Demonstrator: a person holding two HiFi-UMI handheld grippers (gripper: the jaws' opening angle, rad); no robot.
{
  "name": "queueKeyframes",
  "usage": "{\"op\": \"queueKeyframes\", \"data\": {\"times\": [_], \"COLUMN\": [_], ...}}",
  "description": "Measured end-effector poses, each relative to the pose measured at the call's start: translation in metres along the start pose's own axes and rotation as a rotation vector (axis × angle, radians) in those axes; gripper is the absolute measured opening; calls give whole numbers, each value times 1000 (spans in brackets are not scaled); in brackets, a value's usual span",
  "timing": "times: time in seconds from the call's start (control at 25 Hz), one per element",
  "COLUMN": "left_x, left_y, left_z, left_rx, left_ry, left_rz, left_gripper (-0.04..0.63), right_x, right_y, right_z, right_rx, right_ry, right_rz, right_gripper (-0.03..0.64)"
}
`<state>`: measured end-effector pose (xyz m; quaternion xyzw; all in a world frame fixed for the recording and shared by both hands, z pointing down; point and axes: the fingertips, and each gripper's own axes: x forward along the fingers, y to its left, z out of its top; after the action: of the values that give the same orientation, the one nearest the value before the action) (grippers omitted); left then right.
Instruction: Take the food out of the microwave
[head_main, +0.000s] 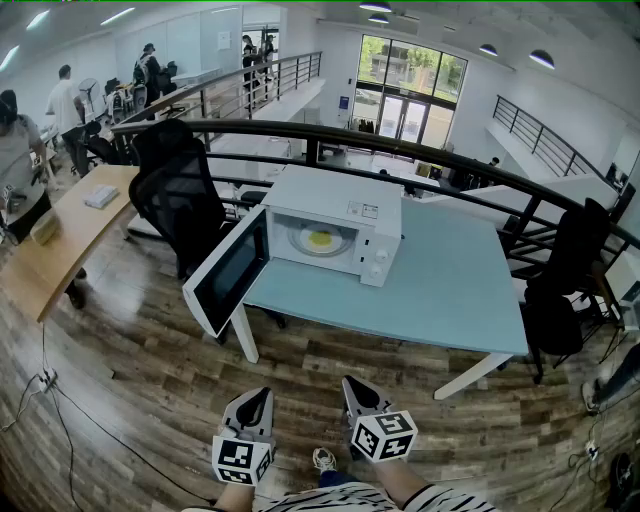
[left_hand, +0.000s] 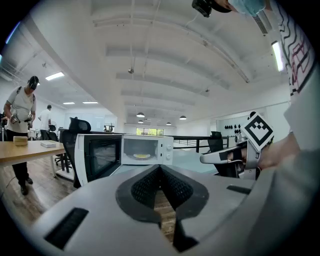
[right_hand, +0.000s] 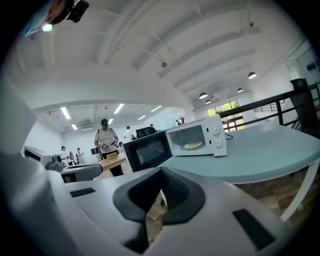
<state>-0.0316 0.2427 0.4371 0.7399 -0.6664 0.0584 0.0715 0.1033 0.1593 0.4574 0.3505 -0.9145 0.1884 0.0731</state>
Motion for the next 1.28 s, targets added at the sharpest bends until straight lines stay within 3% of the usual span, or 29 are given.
{"op": "queueKeyframes", "data": {"times": [0.56,0.68,0.92,1.28], "left_x": [98,120,155,197], "left_y": [4,5,8,38], "left_z": [13,14,17,19], "left_rx": [-44,-59,-74,-94], "left_ry": [-13,-6,-5,9], "left_rz": [-39,-35,-22,-45], "left_gripper": [29,125,130,141], "right_x": [66,81,104,143], "right_y": [-57,-72,-95,-112], "right_z": [43,45,50,56], "right_rx": [16,14,12,31], "right_ry": [-45,-20,16,35], "right_rz": [53,62,75,32], "right_gripper": [37,92,157,161]}}
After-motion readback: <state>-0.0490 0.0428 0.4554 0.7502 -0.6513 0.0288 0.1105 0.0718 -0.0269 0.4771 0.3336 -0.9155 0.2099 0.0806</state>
